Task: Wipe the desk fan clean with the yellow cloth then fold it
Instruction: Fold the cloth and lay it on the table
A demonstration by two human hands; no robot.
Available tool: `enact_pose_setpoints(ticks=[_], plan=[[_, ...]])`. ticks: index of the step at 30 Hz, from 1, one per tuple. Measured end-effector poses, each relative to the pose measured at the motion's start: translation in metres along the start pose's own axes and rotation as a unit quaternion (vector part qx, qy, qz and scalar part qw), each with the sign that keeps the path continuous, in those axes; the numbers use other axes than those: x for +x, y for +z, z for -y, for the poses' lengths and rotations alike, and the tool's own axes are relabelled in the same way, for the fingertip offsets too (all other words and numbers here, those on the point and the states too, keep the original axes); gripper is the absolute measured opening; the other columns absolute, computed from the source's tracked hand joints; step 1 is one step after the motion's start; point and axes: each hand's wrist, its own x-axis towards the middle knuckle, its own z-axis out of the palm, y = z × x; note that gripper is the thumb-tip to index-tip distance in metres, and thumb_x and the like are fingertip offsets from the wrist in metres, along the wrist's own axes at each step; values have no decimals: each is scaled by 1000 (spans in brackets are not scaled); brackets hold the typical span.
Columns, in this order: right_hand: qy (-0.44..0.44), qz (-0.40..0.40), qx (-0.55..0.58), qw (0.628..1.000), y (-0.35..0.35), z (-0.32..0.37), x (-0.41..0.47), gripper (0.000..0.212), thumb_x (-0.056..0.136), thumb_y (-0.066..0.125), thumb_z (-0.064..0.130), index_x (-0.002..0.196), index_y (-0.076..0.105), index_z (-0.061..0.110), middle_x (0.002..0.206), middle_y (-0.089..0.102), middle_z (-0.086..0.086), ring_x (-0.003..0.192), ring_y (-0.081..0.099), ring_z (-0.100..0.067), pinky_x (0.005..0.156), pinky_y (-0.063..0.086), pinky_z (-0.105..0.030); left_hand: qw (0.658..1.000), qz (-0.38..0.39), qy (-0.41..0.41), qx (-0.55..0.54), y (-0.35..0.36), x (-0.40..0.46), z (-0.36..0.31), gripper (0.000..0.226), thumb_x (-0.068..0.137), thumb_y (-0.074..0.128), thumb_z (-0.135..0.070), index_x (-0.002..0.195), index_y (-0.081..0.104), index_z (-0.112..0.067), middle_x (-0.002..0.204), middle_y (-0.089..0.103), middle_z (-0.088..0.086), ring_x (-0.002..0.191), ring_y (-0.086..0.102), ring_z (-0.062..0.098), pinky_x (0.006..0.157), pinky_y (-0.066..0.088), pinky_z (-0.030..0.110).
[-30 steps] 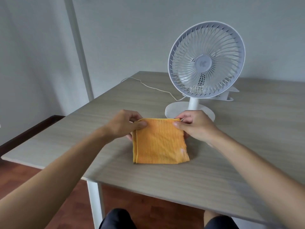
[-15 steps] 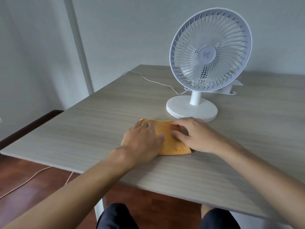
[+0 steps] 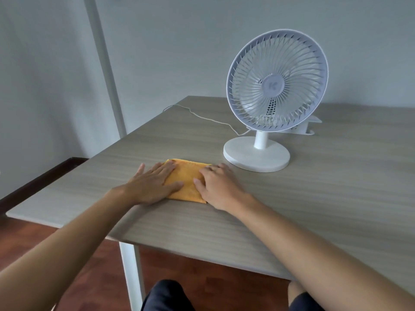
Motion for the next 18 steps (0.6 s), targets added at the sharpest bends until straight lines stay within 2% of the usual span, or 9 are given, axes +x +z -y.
enact_pose_setpoints(ticks=[3,7,10,12,16,18], plan=[[6,-5,1,1000,2,9,4,45,98,40,43,115,62,8,120,66,-13,114,52,-34,101,38,-44,1000,-1,5,-4,-1,2,11,83,83,20,-77,151,1,-35,161,-2,-14,149,-3,12,119,-8,48],[19,8,8,1000,-1,10,1,46,100,35,44,119,61,10,131,60,-12,119,48,-36,101,38,-44,1000,0,10,-3,-1,3,16,114,54,5,-95,151,0,-36,161,-1,-15,149,-2,14,118,-9,50],[18,42,33,998,-6,7,-7,49,101,29,46,129,55,15,151,44,-12,133,39,-37,112,29,-48,1000,-3,-4,15,-2,4,18,106,58,4,-86,151,-1,-36,162,-1,-13,150,-1,16,116,-10,54],[22,39,45,998,-11,0,-18,50,102,27,47,134,52,19,155,37,-10,138,34,-35,115,24,-48,1000,3,-5,6,-6,3,20,102,59,8,-83,150,4,-36,162,4,-11,150,0,17,115,-11,56],[49,23,45,998,-25,-25,-42,52,102,27,47,134,53,15,152,41,-11,141,33,-31,116,25,-47,999,-31,-6,-15,-19,1,3,79,74,33,-65,142,30,-26,153,31,1,146,15,21,114,-1,58],[81,13,41,996,-33,-41,-57,53,102,27,47,134,52,14,151,43,-10,141,33,-29,115,27,-46,998,-62,-8,-29,-18,-3,-18,69,90,32,-60,146,28,-21,158,24,6,147,13,23,115,2,57]])
